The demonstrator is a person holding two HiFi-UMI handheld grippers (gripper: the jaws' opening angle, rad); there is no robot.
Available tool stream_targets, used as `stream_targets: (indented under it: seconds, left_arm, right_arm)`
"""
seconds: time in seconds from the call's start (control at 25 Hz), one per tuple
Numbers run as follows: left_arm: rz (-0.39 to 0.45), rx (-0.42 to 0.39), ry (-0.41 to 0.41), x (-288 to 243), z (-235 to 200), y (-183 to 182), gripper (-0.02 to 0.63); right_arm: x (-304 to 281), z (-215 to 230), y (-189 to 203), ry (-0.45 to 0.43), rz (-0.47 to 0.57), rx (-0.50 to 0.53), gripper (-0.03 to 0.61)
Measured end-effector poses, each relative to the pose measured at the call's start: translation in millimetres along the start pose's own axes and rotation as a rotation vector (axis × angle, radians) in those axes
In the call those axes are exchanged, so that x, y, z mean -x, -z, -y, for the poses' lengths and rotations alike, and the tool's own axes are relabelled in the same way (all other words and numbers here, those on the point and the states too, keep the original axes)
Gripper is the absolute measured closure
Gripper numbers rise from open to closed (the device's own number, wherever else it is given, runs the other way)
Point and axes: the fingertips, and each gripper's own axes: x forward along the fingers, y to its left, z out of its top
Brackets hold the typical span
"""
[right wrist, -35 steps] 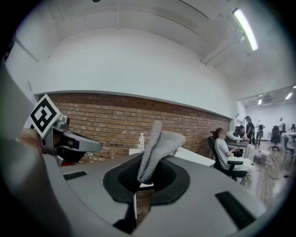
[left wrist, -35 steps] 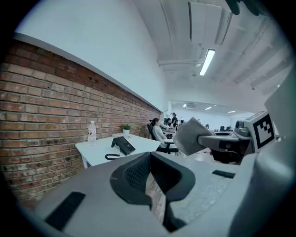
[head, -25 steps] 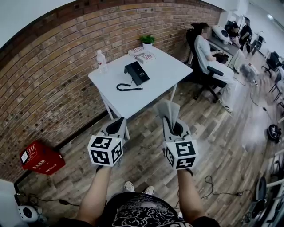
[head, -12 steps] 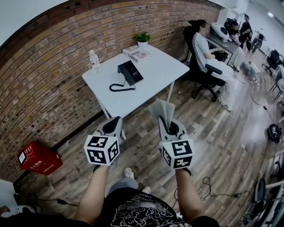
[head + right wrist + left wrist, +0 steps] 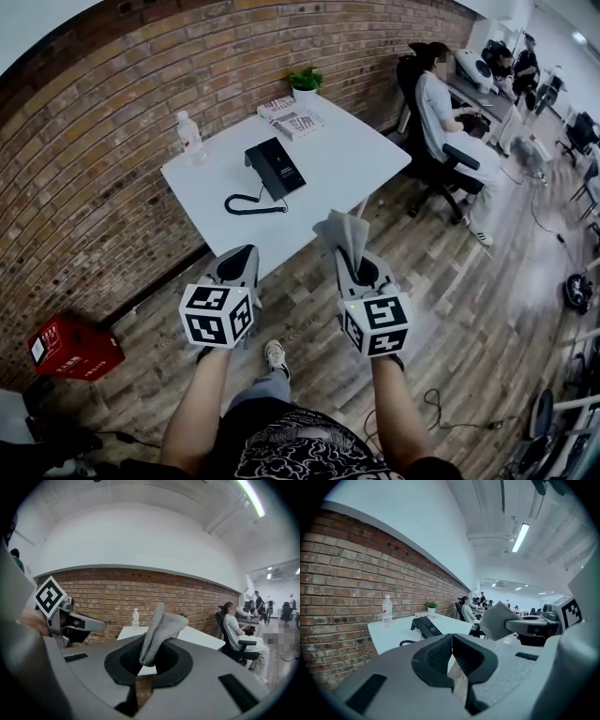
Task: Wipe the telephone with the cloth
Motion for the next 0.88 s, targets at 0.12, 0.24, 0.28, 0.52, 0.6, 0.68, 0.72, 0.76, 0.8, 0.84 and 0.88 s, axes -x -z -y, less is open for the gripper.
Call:
stream_targets:
  seconds: [0.12, 0.24, 0.28, 0.52, 0.6, 0.68, 0.72, 0.76, 0.8, 0.84, 0.88]
  left_arm:
    - [-0.021, 0.005, 0.005, -36, -29, -11, 0.606]
    - [-0.027, 0.019, 0.007, -70, -60, -26, 0.606]
    - [-0.028, 0.022, 0.009, -80, -69, -31, 0.606]
    - [-0.034, 0.047, 0.020, -128, -115, -50, 0.606]
    - [-0.038, 0.055, 0.023, -140, -126, -52, 0.606]
    - [-0.037, 0.057, 0.026, -151, -135, -55, 0.606]
    - [-0.035, 0.059, 0.027, -156, -138, -57, 0.606]
    - [-0.033, 0.061, 0.029, -161, -140, -59, 0.606]
    - [-0.033, 0.063, 0.030, -165, -142, -60, 0.606]
    - [-0.033, 0.066, 0.030, -170, -144, -60, 0.606]
    - [-0.034, 0.067, 0.030, -174, -146, -60, 0.606]
  right_arm:
    - [-47, 10, -6, 0.000, -0.023, -0.009, 0.566]
    - [-93, 16, -16, -0.006, -0.041, -0.009, 0.566]
    - [-106, 19, -19, -0.005, -0.047, -0.006, 0.566]
    - [-169, 35, -31, 0.011, -0.072, -0.003, 0.566]
    - [-184, 37, -31, 0.010, -0.082, 0.002, 0.566]
    - [-197, 39, -33, 0.008, -0.090, 0.009, 0.566]
    - [-202, 40, -35, 0.005, -0.091, 0.015, 0.566]
    - [-208, 42, -36, 0.003, -0.092, 0.021, 0.566]
    - [-213, 43, -37, -0.001, -0.093, 0.026, 0.566]
    - [-219, 45, -39, -0.005, -0.094, 0.030, 0.566]
    - [-225, 46, -40, -0.012, -0.094, 0.033, 0.566]
